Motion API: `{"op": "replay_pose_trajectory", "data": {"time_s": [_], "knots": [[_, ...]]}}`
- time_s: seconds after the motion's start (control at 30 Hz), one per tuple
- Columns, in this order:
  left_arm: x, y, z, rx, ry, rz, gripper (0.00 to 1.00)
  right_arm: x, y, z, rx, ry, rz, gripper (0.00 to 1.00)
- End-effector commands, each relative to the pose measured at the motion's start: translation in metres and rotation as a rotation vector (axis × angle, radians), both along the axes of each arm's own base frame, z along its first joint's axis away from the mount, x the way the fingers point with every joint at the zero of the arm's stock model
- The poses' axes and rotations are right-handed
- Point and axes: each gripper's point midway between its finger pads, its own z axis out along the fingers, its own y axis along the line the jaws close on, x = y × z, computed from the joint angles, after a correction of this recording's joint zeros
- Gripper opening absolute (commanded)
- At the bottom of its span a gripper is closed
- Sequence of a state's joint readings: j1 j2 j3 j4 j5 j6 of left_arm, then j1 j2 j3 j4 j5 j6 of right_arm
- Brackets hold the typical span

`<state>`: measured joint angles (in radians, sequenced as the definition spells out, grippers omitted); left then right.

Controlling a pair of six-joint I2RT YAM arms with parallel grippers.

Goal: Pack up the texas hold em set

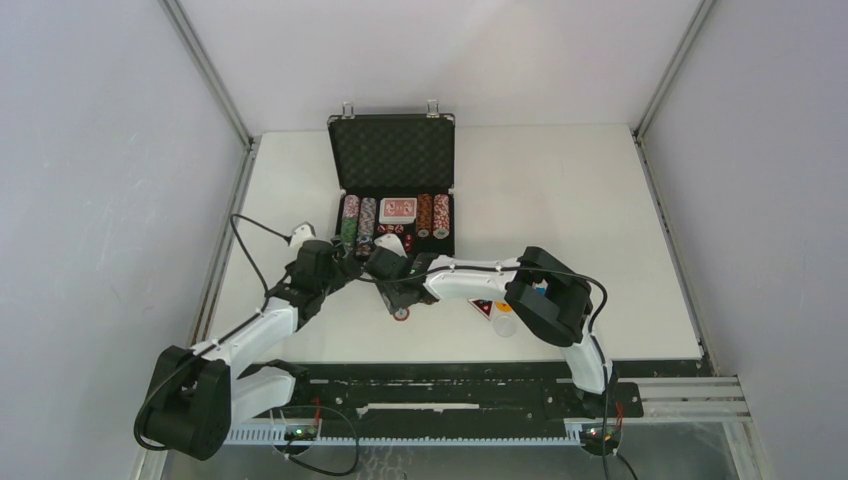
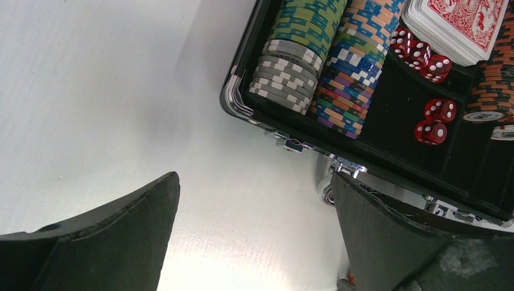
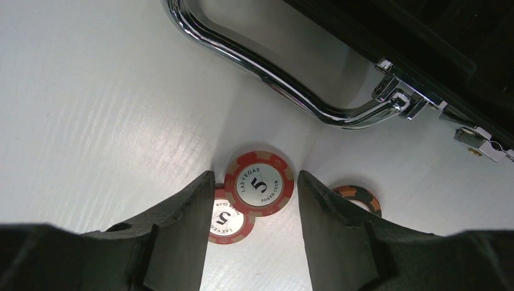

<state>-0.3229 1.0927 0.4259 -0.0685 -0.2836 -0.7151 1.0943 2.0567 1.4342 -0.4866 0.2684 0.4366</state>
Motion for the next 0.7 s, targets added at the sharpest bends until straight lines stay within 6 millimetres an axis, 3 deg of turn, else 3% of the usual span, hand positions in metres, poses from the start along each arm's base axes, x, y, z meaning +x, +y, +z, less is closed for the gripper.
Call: {"op": "replay_pose_trajectory", "data": {"time_s": [0.0,0.67], "knots": [[0.0225,-0.0058,0.0316,-0.023,-0.095,-0.004,0.99,-0.0016,0.0043,-0.0026,-0.003,0.007,-0.010,0.59],[0.0223,-0.0055,0.0312,-0.023,-0.095,-0.003,0.99,-0.0032,0.0076,0.0021,0.009,-0.009,-0.001,0.45]]}}
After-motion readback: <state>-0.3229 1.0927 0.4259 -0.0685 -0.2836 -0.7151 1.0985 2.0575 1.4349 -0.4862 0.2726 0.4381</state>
